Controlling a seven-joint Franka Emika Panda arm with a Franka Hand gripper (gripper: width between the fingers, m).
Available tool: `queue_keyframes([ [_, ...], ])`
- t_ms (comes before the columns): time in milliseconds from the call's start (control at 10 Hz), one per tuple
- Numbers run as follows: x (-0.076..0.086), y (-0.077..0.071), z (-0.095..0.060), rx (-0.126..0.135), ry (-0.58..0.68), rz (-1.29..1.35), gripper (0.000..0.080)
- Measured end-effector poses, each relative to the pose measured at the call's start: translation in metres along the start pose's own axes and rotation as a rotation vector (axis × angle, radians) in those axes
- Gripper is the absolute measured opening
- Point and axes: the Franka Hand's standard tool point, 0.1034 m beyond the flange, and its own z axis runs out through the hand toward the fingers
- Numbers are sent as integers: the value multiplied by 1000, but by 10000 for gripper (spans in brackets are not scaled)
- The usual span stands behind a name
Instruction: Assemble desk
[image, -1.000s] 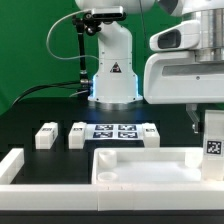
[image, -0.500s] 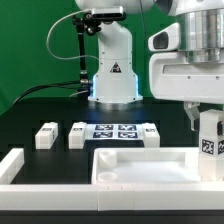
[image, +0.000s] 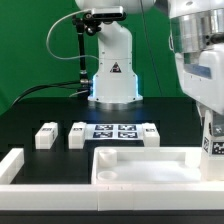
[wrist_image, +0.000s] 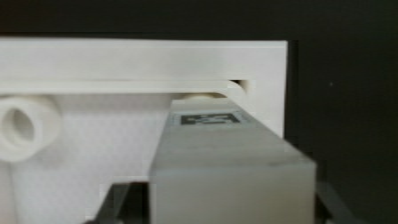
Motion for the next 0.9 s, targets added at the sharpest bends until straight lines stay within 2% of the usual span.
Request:
queue_keyframes([
  [400,1,0,0,4,-12,139,290],
  [500,-1,1,0,2,-13,152,351],
  [600,-4,1,1,1,-26,227,485],
  [700,-5,1,1,1,-27,198,485],
  [800,-5,1,1,0,-27,197,613],
  [900,-6,1,1,1,-27,190,638],
])
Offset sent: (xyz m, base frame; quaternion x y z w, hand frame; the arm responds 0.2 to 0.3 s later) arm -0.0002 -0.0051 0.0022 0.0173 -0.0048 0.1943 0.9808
